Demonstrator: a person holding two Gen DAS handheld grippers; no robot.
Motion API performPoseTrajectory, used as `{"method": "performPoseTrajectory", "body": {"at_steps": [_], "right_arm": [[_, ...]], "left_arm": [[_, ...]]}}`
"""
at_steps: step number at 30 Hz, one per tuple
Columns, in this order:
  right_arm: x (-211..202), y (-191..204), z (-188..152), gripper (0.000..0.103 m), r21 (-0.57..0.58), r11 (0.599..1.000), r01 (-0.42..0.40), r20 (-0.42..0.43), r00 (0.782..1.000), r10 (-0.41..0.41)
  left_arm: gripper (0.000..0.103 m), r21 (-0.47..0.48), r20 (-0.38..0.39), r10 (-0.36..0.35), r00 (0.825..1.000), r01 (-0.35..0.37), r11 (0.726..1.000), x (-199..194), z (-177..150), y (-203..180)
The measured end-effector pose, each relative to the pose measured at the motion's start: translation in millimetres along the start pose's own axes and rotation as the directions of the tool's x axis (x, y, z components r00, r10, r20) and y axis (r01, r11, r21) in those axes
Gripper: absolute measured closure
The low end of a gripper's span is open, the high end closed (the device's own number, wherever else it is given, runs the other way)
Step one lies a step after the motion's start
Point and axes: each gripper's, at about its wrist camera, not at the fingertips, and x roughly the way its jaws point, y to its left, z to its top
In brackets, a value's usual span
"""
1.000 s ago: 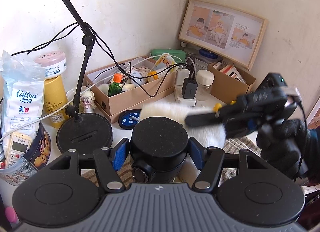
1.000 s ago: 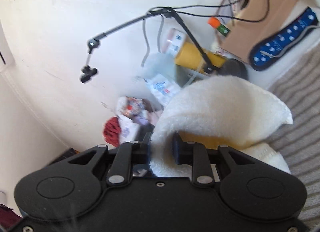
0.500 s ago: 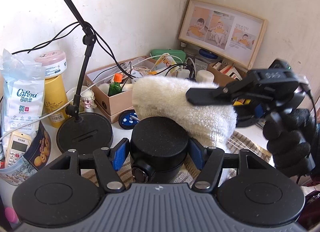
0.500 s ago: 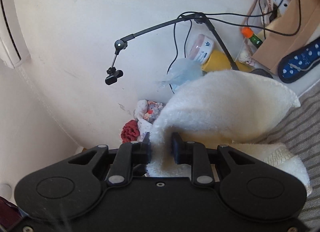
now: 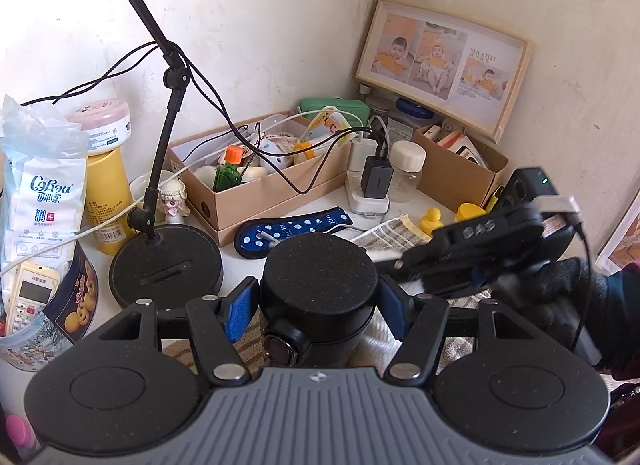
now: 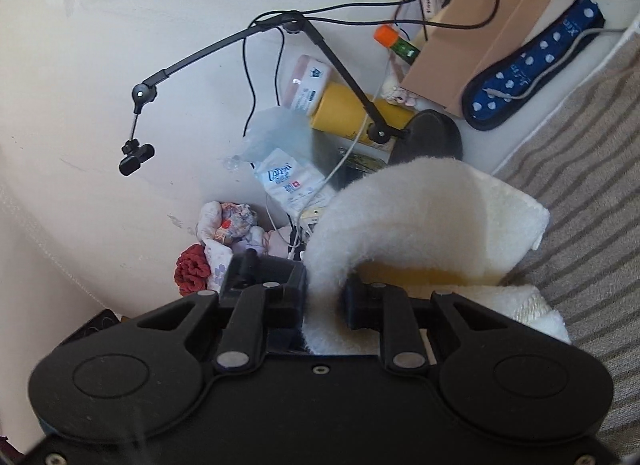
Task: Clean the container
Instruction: 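Wipe the white cloth across the black bottle lid with the right gripper, then rub the cloth over the bottle lid and upper body, right gripper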
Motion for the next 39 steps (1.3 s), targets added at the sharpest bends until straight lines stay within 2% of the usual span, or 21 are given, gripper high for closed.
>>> {"method": "performPoseTrajectory", "body": {"at_steps": [8,16,18,23,28,31,35,37,39], "right_arm": [[12.1,-39.0,-5.1,0.085,0.08,0.991,0.108,-0.036,0.994,-0.105],[17.1,-71.6,-13.3,0.085,0.179,0.96,0.217,-0.082,0.975,-0.205],[15.6,-69.6,-14.0,0.085,0.198,0.963,0.185,-0.072,0.982,-0.174],[4.7,-53.9,-9.1,0.085,0.225,0.973,0.044,-0.009,0.999,-0.043],[-10.3,-34.0,-0.2,0.085,0.226,0.971,-0.077,0.074,0.995,0.062],[-15.9,-12.7,7.5,0.085,0.178,0.975,-0.135,0.11,0.987,0.117],[-21.8,26.0,16.9,0.085,0.032,0.989,-0.145,0.088,0.986,0.142],[-22.9,48.9,19.7,0.085,-0.075,0.988,-0.136,0.055,0.989,0.14],[-19.0,74.1,20.0,0.085,-0.213,0.974,-0.077,0.017,0.996,0.083]], "left_arm": [[0.04,0.002,0.001,-0.001,1.0,0.001,1.0,1.0,-0.1,-0.3],[0.04,0.007,0.001,-0.002,1.0,0.002,1.0,1.5,0.6,-0.6],[0.04,0.009,0.001,-0.002,1.0,0.002,1.0,1.1,0.6,-0.6],[0.04,0.016,0.002,-0.003,1.0,0.003,1.0,0.0,0.1,-1.2],[0.04,0.016,0.004,-0.004,1.0,0.004,1.0,-0.5,-0.8,-0.9],[0.04,0.017,0.004,-0.004,1.0,0.004,1.0,-0.8,-1.3,-0.7],[0.04,0.018,0.004,-0.004,1.0,0.004,1.0,-1.1,-1.6,-0.5],[0.04,0.019,0.004,-0.004,1.0,0.004,1.0,-1.2,-1.1,-0.6],[0.04,0.034,0.0,0.003,1.0,-0.003,0.999,-0.8,-1.0,-2.4]]}}
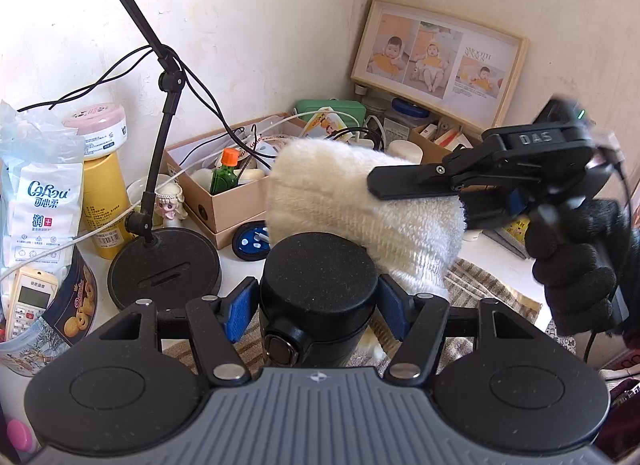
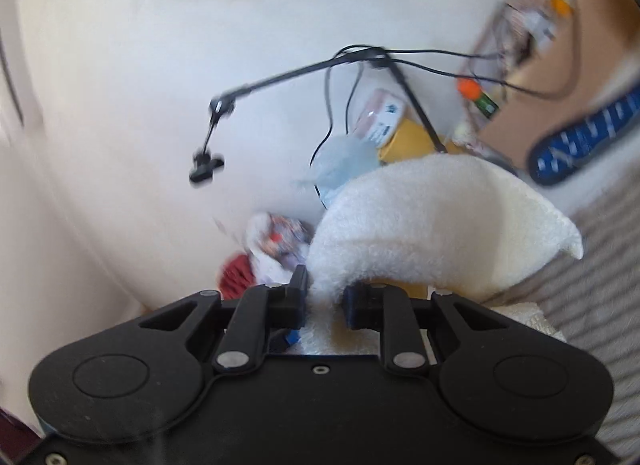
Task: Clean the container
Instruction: 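Rub the cloth over the bottle lid and upper body, right gripper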
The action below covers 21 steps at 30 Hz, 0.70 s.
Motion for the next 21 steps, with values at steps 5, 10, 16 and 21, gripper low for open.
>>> {"method": "performPoseTrajectory", "body": {"at_steps": [5,10,16,21], "right_arm": [[17.5,36.4,0.3,0.085,-0.216,0.973,0.087,-0.1,0.989,-0.111],[24.1,44.6,-1.9,0.085,-0.262,0.962,0.082,-0.14,0.983,-0.122],[31.8,69.3,-6.3,0.084,-0.37,0.926,0.079,-0.189,0.969,-0.158],[46.5,80.0,-12.8,0.086,-0.424,0.902,0.087,-0.222,0.955,-0.197]], "left_arm": [[0.04,0.076,-0.039,0.049,0.998,-0.046,0.996,5.5,-2.3,-7.8],[0.04,0.068,-0.037,0.044,0.998,-0.042,0.997,4.2,-6.7,-6.2],[0.04,0.112,-0.033,0.051,0.998,-0.047,0.993,6.7,-4.8,-15.9],[0.04,0.14,-0.032,0.054,0.998,-0.049,0.989,9.5,-2.6,-21.1]]}}
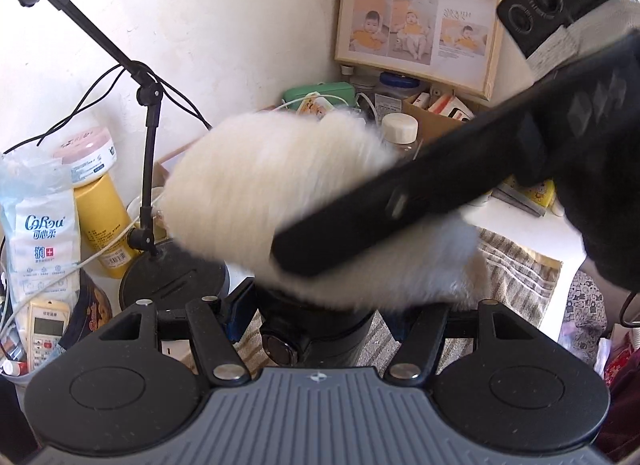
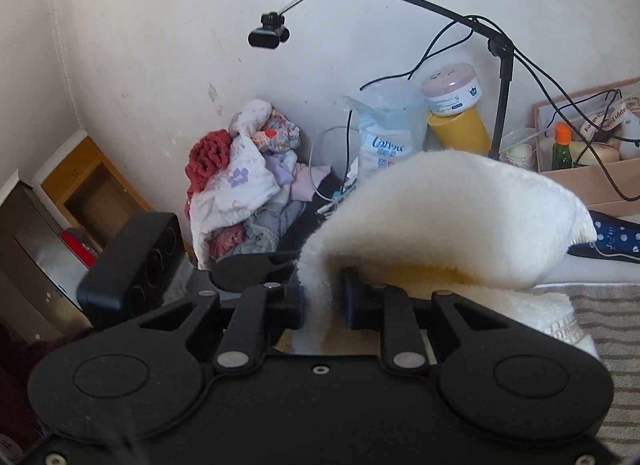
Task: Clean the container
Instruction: 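Rub the cloth over the bottle lid and upper body, right gripper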
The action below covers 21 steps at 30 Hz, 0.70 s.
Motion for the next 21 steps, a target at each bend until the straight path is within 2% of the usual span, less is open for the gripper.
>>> {"method": "performPoseTrajectory", "body": {"at_steps": [3,7,10,12,16,18,21], "right_arm": [[2.0,-2.9,-0.4,0.09,0.008,1.0,0.03,0.0,1.0,-0.03],[-2.4,5.7,4.7,0.092,-0.08,0.985,0.152,0.02,0.988,-0.15],[-6.4,-3.3,8.3,0.092,-0.05,0.981,0.187,0.039,0.982,-0.185],[-8.9,-5.7,8.3,0.092,-0.055,0.972,0.229,0.054,0.973,-0.226],[-12.9,-17.9,7.3,0.091,-0.065,0.939,0.338,0.054,0.941,-0.335],[-17.6,-28.2,3.3,0.091,-0.024,0.947,0.32,0.054,0.946,-0.318],[-23.3,-21.9,-1.4,0.091,-0.028,0.961,0.276,0.076,0.959,-0.273]], "left_arm": [[0.04,0.003,-0.003,-0.003,1.0,0.003,1.0,0.0,0.7,0.7],[0.04,0.022,-0.003,-0.003,1.0,0.003,1.0,1.1,2.4,-2.6],[0.04,0.026,-0.003,-0.004,1.0,0.004,1.0,2.2,2.7,-2.0],[0.04,0.026,-0.005,-0.004,1.0,0.005,1.0,2.0,2.5,-0.4],[0.04,0.014,-0.007,-0.003,1.0,0.003,1.0,0.2,0.7,2.4],[0.04,0.011,-0.008,-0.004,1.0,0.004,1.0,-0.4,0.1,3.9],[0.04,0.008,-0.008,-0.004,1.0,0.004,1.0,-0.8,-0.6,4.4]]}}
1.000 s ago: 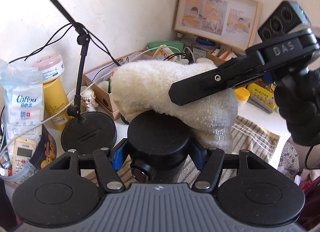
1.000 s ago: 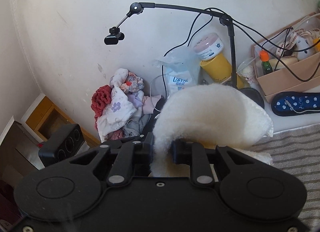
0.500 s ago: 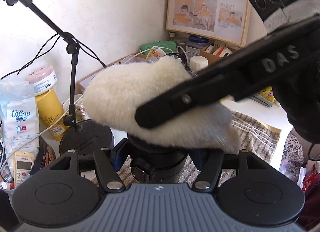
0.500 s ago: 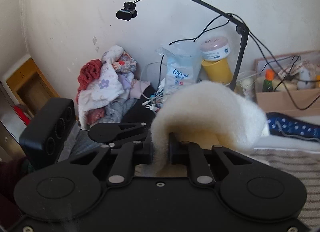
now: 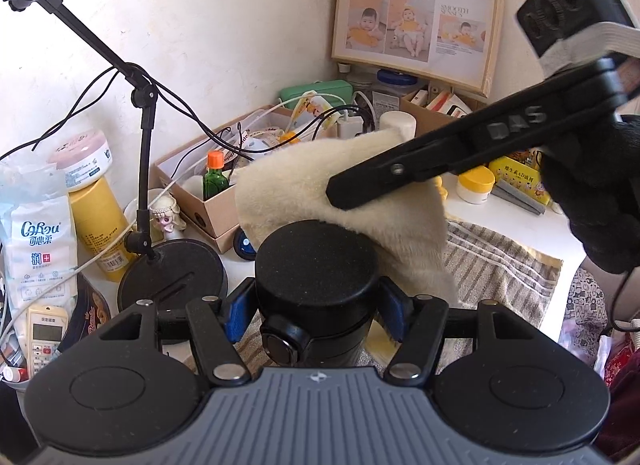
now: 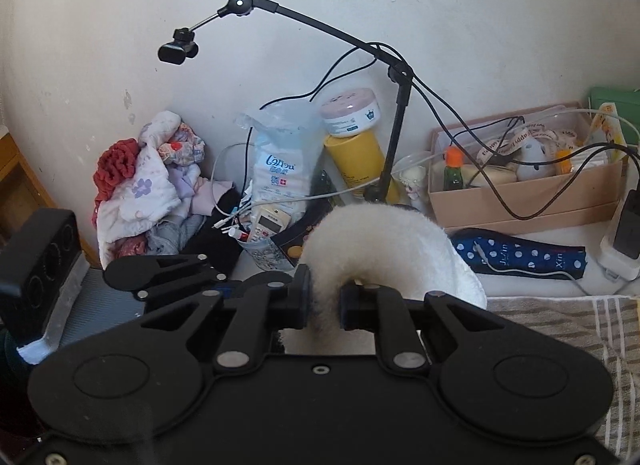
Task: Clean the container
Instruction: 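Rub the cloth over the bottle lid and upper body, right gripper, then wipe the cloth down the bottle side with the right gripper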
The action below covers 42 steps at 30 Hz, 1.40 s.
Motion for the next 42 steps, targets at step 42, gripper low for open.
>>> {"method": "performPoseTrajectory", "body": {"at_steps": [42], "right_arm": [[0.3,-66.7,-54.6,0.09,0.275,0.961,-0.01,-0.029,0.999,0.018]], "left_arm": [[0.031,-0.235,-0.042,0.153,0.987,-0.158,0.959,2.1,18.3,-14.3]]}}
